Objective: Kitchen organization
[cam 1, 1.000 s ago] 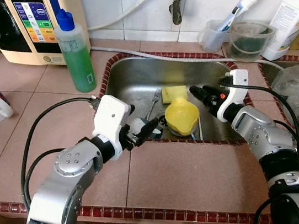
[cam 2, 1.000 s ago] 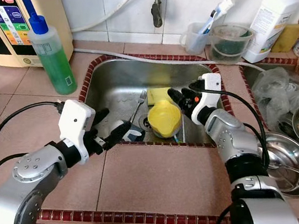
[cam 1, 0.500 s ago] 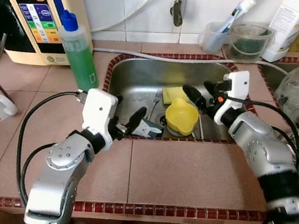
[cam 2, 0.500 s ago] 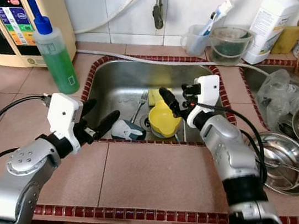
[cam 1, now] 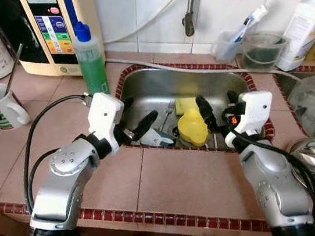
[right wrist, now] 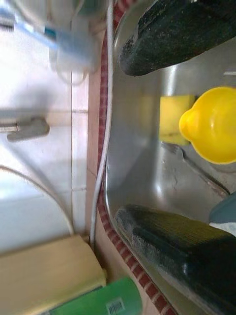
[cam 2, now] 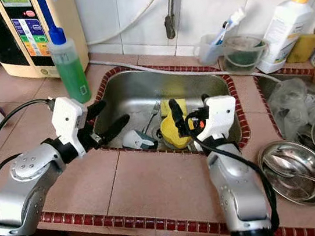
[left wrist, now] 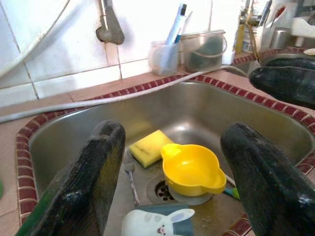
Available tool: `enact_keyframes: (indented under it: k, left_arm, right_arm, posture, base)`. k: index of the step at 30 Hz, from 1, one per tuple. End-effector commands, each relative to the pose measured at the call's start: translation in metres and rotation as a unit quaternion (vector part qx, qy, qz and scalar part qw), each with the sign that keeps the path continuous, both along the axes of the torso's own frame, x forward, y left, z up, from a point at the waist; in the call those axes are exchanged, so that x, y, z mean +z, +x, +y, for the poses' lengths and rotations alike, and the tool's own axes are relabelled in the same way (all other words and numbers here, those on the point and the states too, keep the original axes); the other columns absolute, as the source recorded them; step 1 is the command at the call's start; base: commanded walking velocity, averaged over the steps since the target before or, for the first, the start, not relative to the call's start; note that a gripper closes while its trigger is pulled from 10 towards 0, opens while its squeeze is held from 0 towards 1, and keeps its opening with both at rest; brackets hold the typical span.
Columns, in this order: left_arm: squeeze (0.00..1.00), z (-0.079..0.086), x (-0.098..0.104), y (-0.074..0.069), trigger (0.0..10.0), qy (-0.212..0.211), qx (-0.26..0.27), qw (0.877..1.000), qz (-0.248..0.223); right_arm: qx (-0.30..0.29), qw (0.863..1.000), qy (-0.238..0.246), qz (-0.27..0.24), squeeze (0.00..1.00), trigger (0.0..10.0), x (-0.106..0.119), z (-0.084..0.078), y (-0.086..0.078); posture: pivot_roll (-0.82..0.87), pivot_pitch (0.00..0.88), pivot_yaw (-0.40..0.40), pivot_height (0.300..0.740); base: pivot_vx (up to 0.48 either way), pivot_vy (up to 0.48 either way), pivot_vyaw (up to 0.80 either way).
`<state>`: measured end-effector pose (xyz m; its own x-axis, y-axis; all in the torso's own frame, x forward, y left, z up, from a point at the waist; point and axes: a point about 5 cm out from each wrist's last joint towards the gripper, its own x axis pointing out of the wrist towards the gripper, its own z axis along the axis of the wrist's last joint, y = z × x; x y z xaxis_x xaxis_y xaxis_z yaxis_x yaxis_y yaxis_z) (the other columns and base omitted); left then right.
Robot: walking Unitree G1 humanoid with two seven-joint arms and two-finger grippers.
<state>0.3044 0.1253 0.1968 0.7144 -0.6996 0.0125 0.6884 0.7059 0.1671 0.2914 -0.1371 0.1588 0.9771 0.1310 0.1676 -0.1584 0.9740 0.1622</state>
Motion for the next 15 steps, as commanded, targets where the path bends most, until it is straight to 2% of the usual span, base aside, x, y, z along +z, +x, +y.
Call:
enact_keyframes:
  k: [1, 9, 13, 15]
  left_arm:
    - [0.00, -0.005, 0.003, 0.001, 10.0, -0.003, -0.016, 1.000, -0.008]
    - [0.00, -0.008, -0.005, -0.001, 10.0, -0.017, -0.027, 0.999, 0.002]
    - [0.00, -0.010, -0.007, -0.002, 10.0, -0.021, -0.032, 0.999, 0.004]
    - [0.00, -0.010, -0.007, -0.002, 10.0, -0.022, -0.034, 0.999, 0.004]
  right_arm:
    - [-0.032, 0.999, -0.013, -0.007, 0.00, 10.0, 0.004, -0.004, -0.005]
    - [-0.094, 0.995, -0.041, 0.001, 0.00, 10.0, 0.003, -0.009, -0.016]
    - [-0.116, 0.992, -0.047, 0.035, 0.00, 10.0, -0.004, -0.010, -0.019]
    - [-0.138, 0.988, -0.024, 0.071, 0.00, 10.0, -0.009, -0.011, -0.021]
  posture:
    - [-0.11, 0.049, -0.016, 0.740]
    - [-0.12, 0.046, -0.012, 0.740]
    - [-0.13, 0.045, -0.018, 0.740]
    - [-0.14, 0.046, -0.018, 0.740]
  base:
    - [0.000, 0.000, 0.00]
    - [0.000, 0.000, 0.00]
    - [0.000, 0.000, 0.00]
    - [0.000, 0.000, 0.00]
